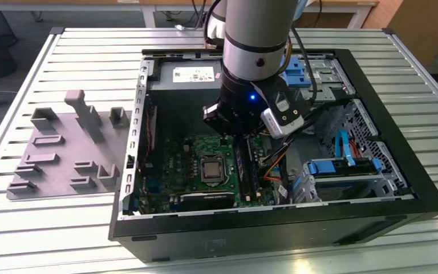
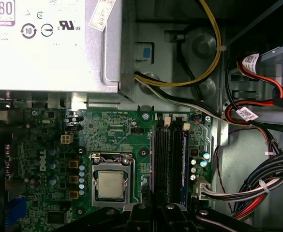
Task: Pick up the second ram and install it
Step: 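Insert the second ram into the second slot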
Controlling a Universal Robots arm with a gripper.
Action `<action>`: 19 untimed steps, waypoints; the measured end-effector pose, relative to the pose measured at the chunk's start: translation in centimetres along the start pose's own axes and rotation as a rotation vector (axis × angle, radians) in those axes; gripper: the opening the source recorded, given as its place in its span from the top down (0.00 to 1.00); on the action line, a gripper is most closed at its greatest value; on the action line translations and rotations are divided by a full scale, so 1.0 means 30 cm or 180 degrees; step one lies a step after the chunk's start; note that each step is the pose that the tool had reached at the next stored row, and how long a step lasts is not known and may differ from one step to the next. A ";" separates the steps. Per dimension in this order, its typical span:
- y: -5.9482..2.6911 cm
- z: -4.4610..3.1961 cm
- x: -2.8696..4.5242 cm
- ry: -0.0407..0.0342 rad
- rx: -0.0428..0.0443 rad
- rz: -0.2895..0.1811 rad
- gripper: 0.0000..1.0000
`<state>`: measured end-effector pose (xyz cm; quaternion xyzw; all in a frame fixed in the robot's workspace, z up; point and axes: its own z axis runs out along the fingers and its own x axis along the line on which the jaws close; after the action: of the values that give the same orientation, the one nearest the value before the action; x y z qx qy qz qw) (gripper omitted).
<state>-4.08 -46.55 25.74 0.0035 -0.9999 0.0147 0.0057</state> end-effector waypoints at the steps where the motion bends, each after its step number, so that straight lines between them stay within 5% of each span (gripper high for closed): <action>1: 0.000 0.001 0.000 0.0000 0.0000 0.0000 0.86; 19: 0.000 -0.005 0.000 0.0000 0.0000 0.0000 0.86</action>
<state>-4.08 -46.54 25.88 0.0035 -0.9999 0.0146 0.0056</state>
